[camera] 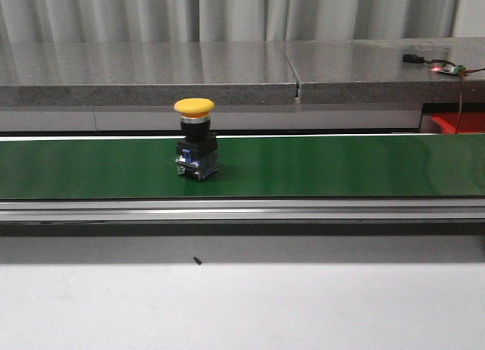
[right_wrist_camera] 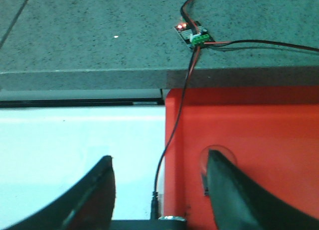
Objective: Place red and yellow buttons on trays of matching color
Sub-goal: 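Lower the right gripper onto the yellow button and grasp it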
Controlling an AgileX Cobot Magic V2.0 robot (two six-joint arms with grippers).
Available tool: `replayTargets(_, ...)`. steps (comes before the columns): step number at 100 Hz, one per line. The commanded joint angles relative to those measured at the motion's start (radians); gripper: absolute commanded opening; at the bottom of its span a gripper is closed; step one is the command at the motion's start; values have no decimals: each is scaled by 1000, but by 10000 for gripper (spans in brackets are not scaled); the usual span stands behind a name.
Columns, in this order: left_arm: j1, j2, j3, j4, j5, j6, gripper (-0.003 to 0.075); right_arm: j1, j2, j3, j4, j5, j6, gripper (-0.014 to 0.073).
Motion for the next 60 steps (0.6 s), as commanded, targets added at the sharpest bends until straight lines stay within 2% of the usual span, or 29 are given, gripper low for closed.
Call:
replayTargets(1, -6, 6, -25, -25, -70, 2, -19, 34, -110, 24, 15, -39, -17, 426)
replayTargets(33, -6, 6, -25, -25, -70, 2, -19, 197, -255, 145, 20, 61, -50, 426)
replayTargets(60, -6, 6, -25, -25, -70, 2, -19, 312, -265, 176, 20, 246, -107, 426)
